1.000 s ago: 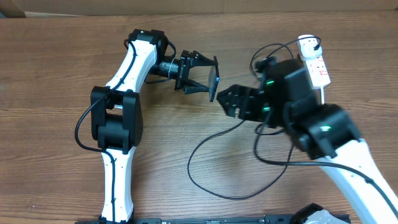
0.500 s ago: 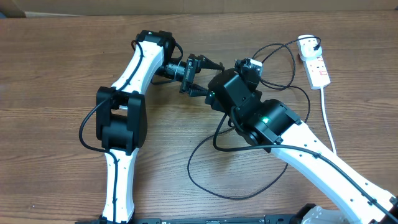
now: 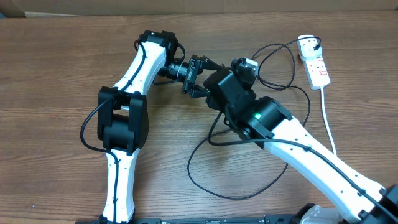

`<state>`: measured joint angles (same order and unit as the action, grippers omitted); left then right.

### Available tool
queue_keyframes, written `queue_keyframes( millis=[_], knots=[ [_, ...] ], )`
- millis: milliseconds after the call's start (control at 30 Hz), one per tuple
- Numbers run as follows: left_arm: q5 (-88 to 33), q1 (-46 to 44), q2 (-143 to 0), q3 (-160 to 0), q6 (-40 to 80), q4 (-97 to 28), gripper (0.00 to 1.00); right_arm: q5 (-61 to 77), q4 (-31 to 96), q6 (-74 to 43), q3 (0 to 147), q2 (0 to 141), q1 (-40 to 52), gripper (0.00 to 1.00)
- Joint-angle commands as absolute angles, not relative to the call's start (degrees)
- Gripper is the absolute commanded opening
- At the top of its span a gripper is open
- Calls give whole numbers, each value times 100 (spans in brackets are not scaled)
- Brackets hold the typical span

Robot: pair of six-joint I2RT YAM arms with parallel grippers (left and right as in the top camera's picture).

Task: Plug charger to phone and switch on socket

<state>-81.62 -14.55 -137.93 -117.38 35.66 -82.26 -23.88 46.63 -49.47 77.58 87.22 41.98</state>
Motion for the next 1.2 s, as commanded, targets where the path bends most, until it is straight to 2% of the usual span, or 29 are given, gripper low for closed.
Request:
queue_keyframes(
  millis=[0,300,1167],
  knots=[
    [-8342,-1472,-13810,-11878,3487,-8224,62,-2397,4639,-4971,7876,8772,4167,52],
    [-8340,-1470,-13810,-11878,3487,-8219,63,-2495,4504,-4952,7876,8774,4160,40],
    [-8344,-1474,-13810,-11878,3317,-8160,63,-2552,4504,-4950,7876,8908,4160,33]
  ],
)
